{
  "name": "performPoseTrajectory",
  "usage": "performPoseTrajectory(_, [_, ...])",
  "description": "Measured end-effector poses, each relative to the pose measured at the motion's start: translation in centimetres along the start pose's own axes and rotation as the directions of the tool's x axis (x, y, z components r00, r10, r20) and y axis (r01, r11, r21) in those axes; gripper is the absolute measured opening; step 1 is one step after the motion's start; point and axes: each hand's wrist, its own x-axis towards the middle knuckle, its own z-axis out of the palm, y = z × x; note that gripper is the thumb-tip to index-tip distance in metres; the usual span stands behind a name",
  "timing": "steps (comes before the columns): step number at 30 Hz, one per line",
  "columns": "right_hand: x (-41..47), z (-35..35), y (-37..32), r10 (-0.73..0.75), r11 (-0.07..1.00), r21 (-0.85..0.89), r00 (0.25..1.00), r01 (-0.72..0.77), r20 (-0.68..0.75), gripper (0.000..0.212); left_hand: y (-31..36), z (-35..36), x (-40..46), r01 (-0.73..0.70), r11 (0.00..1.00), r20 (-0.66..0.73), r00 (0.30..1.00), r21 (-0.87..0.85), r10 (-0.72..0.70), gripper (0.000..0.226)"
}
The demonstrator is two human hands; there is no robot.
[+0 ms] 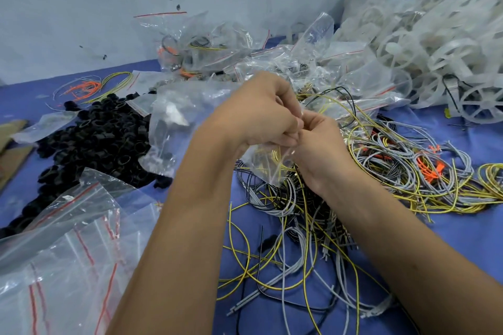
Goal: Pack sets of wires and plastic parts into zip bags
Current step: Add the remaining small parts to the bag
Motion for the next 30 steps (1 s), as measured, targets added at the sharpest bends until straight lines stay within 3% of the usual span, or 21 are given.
performPoseTrajectory(4, [0.6, -0.6, -0.8, 0.089, 0.977, 0.198, 0.996, -0.082, -0.029, 0.025, -0.3, 0.5, 0.2, -0.023, 0.996, 0.029, 0.999, 0.091, 0.020, 0.019])
performPoseTrajectory(7, [0.2, 0.0, -1.6, 0.125, 0.879, 0.439, 0.978, -0.188, 0.168, 0.018, -0.9, 0.4, 1.0, -0.014, 0.961, -0.122, 0.991, 0.275, 0.049, 0.025])
performPoseTrajectory(9, [-0.3, 0.2, -1.8, 0.147, 0.796, 0.509, 0.920, -0.328, 0.363, 0.032, -1.1, 0.0, 1.1, 0.008, 0.957, -0.191, 0.980, 0.289, 0.049, 0.024])
performPoseTrajectory(13, [-0.5, 0.0, -1.6, 0.138, 0.798, 0.418, 0.807, -0.434, 0.574, 0.076, -0.9, -1.1, 0.3, -0.021, 1.000, -0.127, 0.992, -0.020, 0.019, 0.023])
performPoseTrajectory(16, [-0.6, 0.2, -1.4, 0.135, 0.846, 0.339, 0.780, -0.412, 0.611, 0.079, -0.1, -1.4, -0.4, -0.058, 0.946, 0.021, 0.997, -0.320, 0.069, 0.019])
performPoseTrajectory(19, [-0.3, 0.2, -0.8, 0.198, 0.943, 0.124, 0.822, -0.308, 0.534, 0.076, -0.2, -1.5, -0.5, -0.030, 0.933, 0.033, 0.998, -0.358, 0.045, 0.020])
performPoseTrajectory(22, [-0.1, -0.1, -0.9, 0.244, 0.963, -0.199, 0.904, -0.182, 0.351, 0.073, -1.2, -2.1, -0.3, 0.043, 0.942, -0.046, 0.997, -0.331, -0.062, 0.021])
performPoseTrajectory(24, [-0.3, -0.3, -1.0, 0.091, 0.886, -0.461, 0.953, 0.054, 0.288, 0.068, -2.1, -2.7, 0.1, 0.091, 0.944, -0.139, 0.980, -0.317, -0.141, 0.022])
performPoseTrajectory(25, [-0.4, -0.4, -1.0, -0.034, 0.795, -0.571, 0.954, 0.206, 0.297, 0.064, -2.5, -3.0, 0.3, 0.112, 0.945, -0.184, 0.967, -0.308, -0.174, 0.023])
performPoseTrajectory(28, [-0.6, -1.1, -1.1, -0.428, 0.447, -0.701, 0.821, 0.556, 0.378, 0.052, -3.7, -3.8, 0.7, 0.149, 0.947, -0.268, 0.936, -0.284, -0.228, 0.026])
performPoseTrajectory(30, [-0.4, -1.2, -1.4, -0.679, 0.334, -0.747, 0.696, 0.574, 0.232, 0.038, -4.1, -4.2, 0.7, 0.155, 0.943, -0.267, 0.934, -0.294, -0.236, 0.026])
